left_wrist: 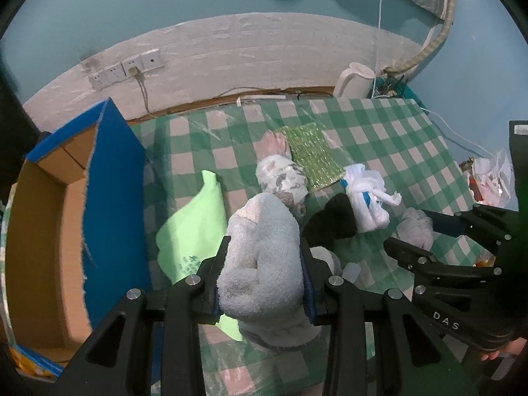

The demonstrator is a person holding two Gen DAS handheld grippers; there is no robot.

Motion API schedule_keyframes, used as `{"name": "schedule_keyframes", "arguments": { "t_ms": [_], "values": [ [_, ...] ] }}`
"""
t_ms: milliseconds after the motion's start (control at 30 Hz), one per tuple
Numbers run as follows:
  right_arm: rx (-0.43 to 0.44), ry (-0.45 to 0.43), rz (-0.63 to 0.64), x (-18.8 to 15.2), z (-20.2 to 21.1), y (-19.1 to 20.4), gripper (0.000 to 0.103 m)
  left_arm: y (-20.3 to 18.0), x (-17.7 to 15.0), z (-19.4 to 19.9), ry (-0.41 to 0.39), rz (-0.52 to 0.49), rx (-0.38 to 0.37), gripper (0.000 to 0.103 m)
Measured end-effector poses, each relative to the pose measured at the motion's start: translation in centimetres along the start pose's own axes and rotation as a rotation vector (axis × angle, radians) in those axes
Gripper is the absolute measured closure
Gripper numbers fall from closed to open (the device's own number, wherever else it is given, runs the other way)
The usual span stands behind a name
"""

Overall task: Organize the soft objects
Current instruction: 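Carry the white sock with the left tool while the right tool carries the grey sock over the box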

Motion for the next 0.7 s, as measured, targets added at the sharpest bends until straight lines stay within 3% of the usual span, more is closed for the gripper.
{"name": "schedule_keyframes", "arguments": {
  "t_ms": [700],
  "values": [
    [0.035,-0.118,0.094,4.1,5.2,5.7,0.056,4.4,0.6,3.8,-0.112,0.021,0.102,0.066]
  ]
}}
Point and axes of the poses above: each gripper's, at about its wrist camera, not at the fingertips, and z roughly against the way its jaws point, y to its left, x to its top, the point moved 3 cm from there along -z, roughly the way its jaws point, and after that the axes turned 14 degrees about x, right-handed, at the moved point
